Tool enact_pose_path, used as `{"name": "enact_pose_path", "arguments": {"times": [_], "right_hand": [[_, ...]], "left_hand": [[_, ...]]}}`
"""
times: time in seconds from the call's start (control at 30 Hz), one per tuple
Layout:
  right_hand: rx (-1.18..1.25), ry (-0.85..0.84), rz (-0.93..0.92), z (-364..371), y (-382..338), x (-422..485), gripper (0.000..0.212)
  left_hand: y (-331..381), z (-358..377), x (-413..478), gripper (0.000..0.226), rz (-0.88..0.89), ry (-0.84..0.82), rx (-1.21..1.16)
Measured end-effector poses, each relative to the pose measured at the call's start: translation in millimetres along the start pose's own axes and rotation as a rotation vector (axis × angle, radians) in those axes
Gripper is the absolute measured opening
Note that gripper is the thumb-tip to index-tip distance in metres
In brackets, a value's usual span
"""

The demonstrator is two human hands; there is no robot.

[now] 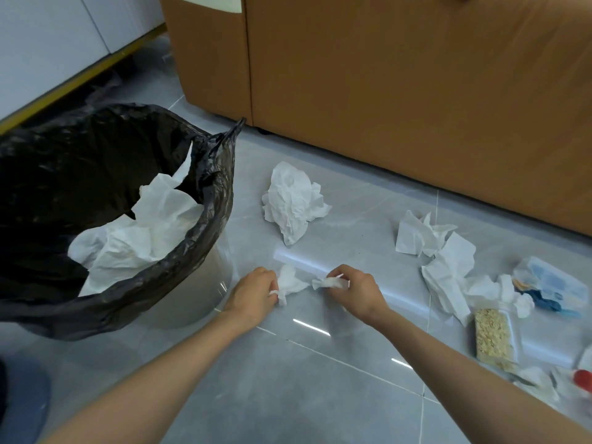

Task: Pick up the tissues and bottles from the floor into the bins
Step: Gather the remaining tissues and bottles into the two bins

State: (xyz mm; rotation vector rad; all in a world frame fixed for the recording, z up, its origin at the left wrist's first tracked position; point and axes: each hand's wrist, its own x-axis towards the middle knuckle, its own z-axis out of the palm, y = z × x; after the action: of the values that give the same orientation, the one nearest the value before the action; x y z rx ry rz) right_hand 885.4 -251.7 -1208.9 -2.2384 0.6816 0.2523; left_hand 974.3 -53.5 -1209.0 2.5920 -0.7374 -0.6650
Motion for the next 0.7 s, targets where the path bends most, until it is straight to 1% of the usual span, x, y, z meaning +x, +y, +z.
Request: {"name": "enact_pose_path", "arguments": {"times": [0.07, 0.2, 0.27, 0.33, 0.43, 0.53, 0.63, 0.7], "right_hand": [[0.169, 0.054, 0.047, -5, -9, 2, 0.015], [0.682, 0.125, 0.168, -26, -46, 0, 0.016], [0.840, 0.139, 0.143, -41, -71, -4, 0.015], [0.953, 0.143, 0.068, -60, -98, -12, 0.015], [1.006, 0.135, -0.080, -84, -139, -29, 0.014], [0.991, 0.133, -0.226, -96, -177, -45, 0.013], [0.858, 0.121, -0.339, -91, -217, -49, 0.017], [0.717, 0.145, -0.420, -81, -243, -48, 0.021]], "left_hand": [[10, -5, -3, 0.005, -0.030, 0.059, -0.057], [43, -28, -12, 0.004, -0.039, 0.254, -0.262], [62, -48, -19, 0.003, 0.003, 0.368, -0.322], [83, -74, -29, 0.005, 0.079, 0.483, -0.356], [109, -117, -52, 0.010, 0.214, 0.629, -0.373], [114, -158, -73, 0.010, 0.282, 0.770, -0.362], [91, -188, -85, 0.008, 0.259, 0.861, -0.298], [67, -200, -90, 0.006, 0.176, 0.886, -0.226]]}}
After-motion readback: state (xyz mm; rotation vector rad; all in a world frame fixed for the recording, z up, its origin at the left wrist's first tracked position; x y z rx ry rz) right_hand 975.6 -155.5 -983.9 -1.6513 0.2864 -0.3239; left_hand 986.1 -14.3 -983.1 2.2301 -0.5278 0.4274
